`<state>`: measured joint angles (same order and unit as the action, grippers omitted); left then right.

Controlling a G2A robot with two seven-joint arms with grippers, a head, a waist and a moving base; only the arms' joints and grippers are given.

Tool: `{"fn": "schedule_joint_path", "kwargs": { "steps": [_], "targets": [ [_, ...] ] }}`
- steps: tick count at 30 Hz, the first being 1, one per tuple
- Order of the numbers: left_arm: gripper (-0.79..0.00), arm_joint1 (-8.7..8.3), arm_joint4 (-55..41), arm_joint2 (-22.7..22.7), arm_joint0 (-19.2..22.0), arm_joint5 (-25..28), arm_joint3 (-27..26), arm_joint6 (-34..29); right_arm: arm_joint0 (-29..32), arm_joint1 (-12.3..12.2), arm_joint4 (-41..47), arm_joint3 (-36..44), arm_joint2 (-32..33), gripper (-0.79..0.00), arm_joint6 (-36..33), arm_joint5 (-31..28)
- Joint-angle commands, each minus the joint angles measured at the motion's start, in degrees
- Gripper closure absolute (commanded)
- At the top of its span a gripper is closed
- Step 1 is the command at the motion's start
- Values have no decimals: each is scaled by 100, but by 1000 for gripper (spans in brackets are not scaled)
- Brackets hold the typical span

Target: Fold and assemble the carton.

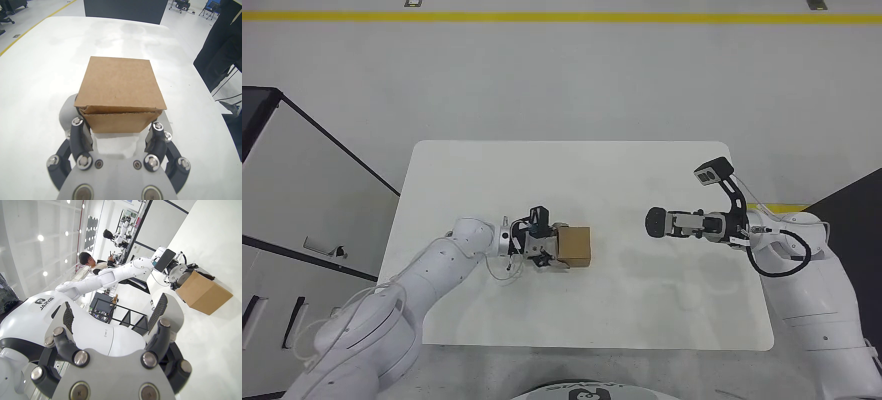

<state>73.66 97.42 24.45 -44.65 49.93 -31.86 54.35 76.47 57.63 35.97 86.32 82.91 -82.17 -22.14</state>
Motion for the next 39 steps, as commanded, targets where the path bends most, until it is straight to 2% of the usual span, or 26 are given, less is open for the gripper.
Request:
{"fn": "schedule_joint_path", "kwargs": {
  "steps": [1,10,17,23,30,39],
  "targets": [
    [-785,1,-7,-9,7,-23,14,23,0,0,0,0,0,-785,0,0],
    [-785,-103,-107,-12,-18,-150,-48,151,0,0,0,0,0,-785,0,0],
    [-785,-370,-229,-13,-86,-229,-386,230,0,0,0,0,0,-785,0,0],
    [-785,-731,-347,-21,-200,-320,-894,321,0,0,0,0,0,-785,0,0],
    [-785,-1248,-484,72,-333,-406,-1605,407,0,0,0,0,0,-785,0,0],
    [-785,-1970,-707,511,-603,-333,-2594,334,0,0,0,0,0,-785,0,0]
  ]
}}
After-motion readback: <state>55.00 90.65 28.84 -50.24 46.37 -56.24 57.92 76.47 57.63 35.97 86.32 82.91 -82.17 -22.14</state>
